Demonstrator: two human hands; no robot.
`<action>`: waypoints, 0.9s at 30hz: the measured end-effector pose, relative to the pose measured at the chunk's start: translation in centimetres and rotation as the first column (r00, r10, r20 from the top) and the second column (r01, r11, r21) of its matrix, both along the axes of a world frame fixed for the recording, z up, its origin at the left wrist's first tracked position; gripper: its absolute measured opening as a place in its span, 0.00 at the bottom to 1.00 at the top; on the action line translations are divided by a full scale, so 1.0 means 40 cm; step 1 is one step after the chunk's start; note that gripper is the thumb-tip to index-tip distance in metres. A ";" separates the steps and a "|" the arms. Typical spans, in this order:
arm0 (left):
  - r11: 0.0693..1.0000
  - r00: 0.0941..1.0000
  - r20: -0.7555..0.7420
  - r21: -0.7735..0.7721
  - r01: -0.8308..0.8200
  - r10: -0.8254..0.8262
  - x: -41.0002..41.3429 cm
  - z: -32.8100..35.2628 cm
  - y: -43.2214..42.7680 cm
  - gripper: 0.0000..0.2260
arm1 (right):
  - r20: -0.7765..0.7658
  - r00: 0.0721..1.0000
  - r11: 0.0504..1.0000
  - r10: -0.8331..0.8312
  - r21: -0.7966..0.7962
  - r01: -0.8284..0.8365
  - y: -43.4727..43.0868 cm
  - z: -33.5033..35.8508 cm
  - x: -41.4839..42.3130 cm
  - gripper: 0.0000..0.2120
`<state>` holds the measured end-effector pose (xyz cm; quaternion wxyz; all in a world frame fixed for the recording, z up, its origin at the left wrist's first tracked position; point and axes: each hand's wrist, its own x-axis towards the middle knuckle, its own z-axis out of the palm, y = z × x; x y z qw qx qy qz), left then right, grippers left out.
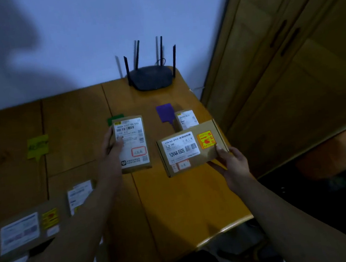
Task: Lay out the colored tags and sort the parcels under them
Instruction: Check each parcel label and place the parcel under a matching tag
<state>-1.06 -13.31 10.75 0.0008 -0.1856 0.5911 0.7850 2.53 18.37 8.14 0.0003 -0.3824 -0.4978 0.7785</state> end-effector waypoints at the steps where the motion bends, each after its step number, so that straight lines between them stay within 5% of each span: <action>1: 1.000 1.000 0.024 -0.003 0.005 -0.005 -0.013 -0.011 0.020 0.21 | 0.040 0.999 1.000 -0.022 0.020 0.021 0.034 -0.028 -0.009 0.18; 5: 0.999 0.992 0.119 -0.031 -0.031 0.035 -0.055 -0.051 0.072 0.20 | 0.176 0.982 0.995 -0.070 0.089 0.055 0.145 -0.124 -0.048 0.28; 18: 0.992 0.977 0.198 -0.111 -0.062 0.083 -0.061 -0.130 0.083 0.20 | 0.380 0.918 0.972 -0.119 0.232 0.030 0.235 -0.260 -0.152 0.25; 25: 0.989 0.974 0.192 -0.106 -0.105 0.124 -0.038 -0.115 0.087 0.20 | 0.489 0.867 0.838 -0.096 0.509 -0.194 0.215 -0.268 -0.172 0.21; 27: 0.987 0.975 0.176 -0.108 -0.119 0.137 -0.037 -0.100 0.083 0.21 | 0.461 0.869 0.734 -0.181 0.652 -0.193 0.206 -0.245 -0.183 0.25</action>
